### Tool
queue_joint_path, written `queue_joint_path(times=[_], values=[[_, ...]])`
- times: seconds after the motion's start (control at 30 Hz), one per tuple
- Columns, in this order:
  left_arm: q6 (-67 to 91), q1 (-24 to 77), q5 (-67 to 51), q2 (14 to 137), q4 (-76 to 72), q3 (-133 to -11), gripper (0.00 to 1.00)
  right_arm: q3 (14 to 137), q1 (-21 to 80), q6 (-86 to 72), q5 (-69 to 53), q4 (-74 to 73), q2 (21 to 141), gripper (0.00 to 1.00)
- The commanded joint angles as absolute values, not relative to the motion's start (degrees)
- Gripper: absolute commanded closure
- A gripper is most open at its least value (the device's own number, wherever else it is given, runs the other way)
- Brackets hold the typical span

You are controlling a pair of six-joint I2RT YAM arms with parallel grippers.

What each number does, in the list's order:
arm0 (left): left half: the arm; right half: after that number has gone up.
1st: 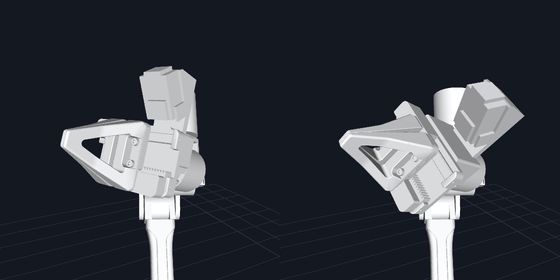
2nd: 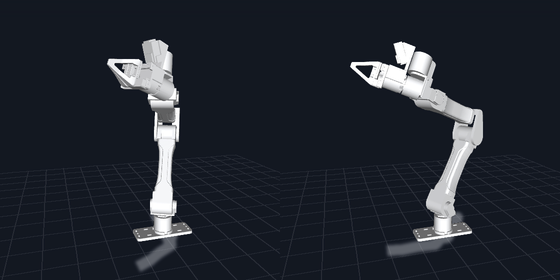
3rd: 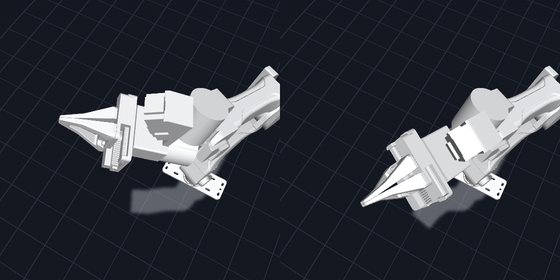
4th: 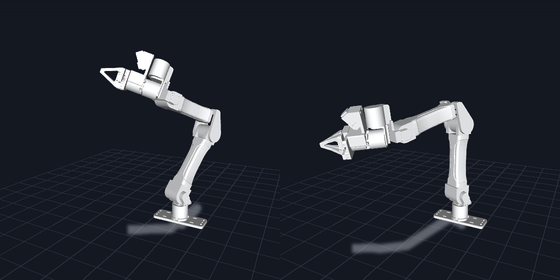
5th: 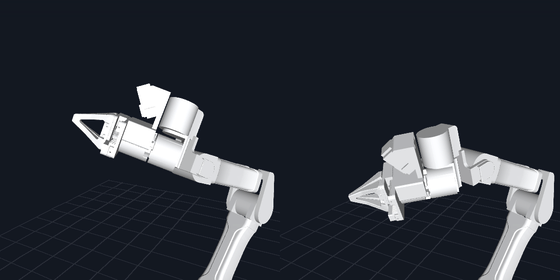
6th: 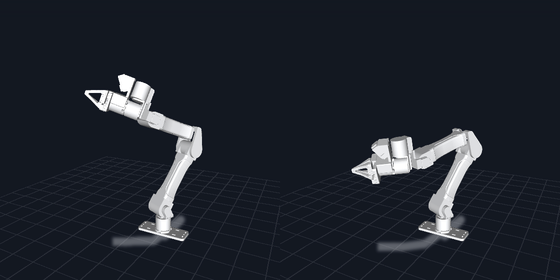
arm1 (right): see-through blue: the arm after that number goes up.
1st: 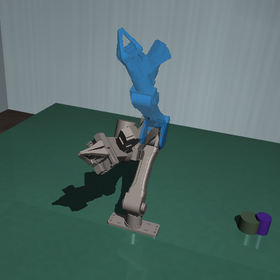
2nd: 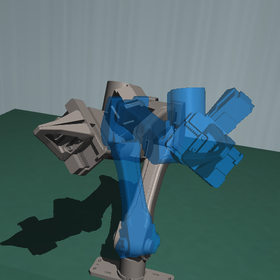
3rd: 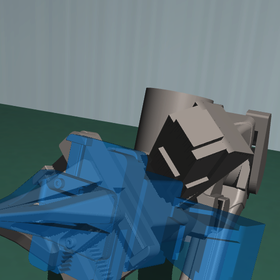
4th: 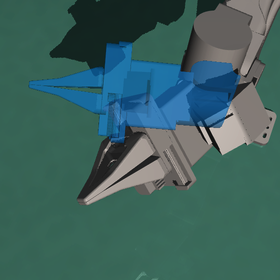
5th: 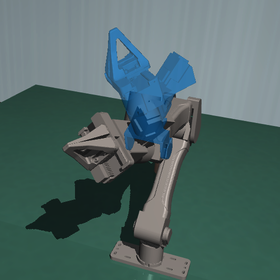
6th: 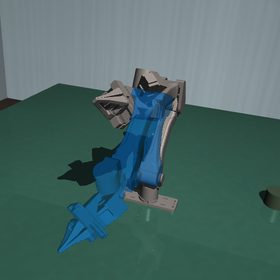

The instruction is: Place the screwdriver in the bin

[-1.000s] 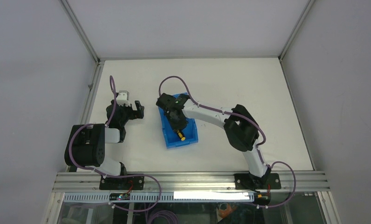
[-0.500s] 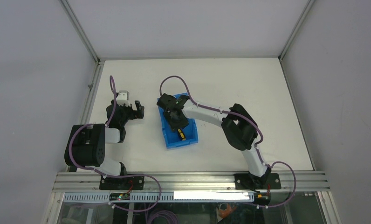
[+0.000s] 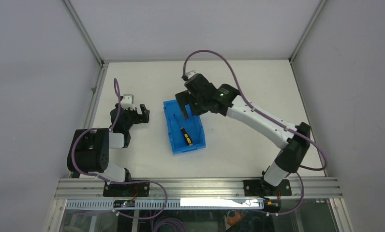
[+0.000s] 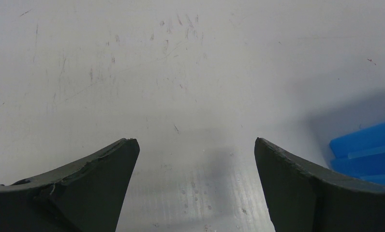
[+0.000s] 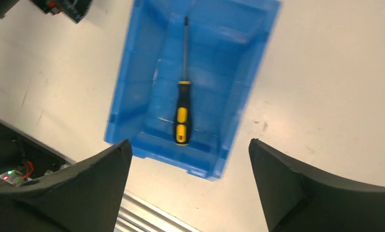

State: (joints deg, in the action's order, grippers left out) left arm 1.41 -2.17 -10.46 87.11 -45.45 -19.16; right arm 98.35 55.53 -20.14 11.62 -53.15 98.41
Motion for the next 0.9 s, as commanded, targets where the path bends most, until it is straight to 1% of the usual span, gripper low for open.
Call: queue_joint_path(times=[0.0, 0.2, 0.33, 0.43, 0.6, 0.73, 0.87], values=[[1.6, -1.55, -9.93, 86.34, -49.04, -20.48, 0.01, 89.68, 48.5, -16.78, 11.63, -51.02, 87.74, 0.01], [1.58, -1.52, -9.93, 86.31, -49.0, -20.53, 0.01, 70.98, 33.37, -18.87, 4.57, -44.36, 73.63, 0.01], [1.58, -1.56, -9.98, 86.34, -49.04, -20.48, 0.01, 57.29, 25.32, -20.82, 3.84, -38.52, 65.81, 0.01], [1.58, -1.57, -9.93, 86.3, -49.04, -20.48, 0.01, 50.05, 20.97, -21.52, 3.03, -34.76, 61.45, 0.01], [1.58, -1.58, -9.93, 86.3, -49.04, -20.52, 0.01, 43.77, 20.3, -20.97, 2.62, -31.87, 59.71, 0.01], [1.58, -1.57, -9.95, 86.31, -49.04, -20.48, 0.01, 41.97, 20.33, -21.61, 5.29, -30.03, 59.23, 0.01], [1.58, -1.53, -9.93, 86.33, -49.07, -20.48, 0.01, 39.26, 20.3, -19.61, 3.31, -25.96, 56.98, 0.01]])
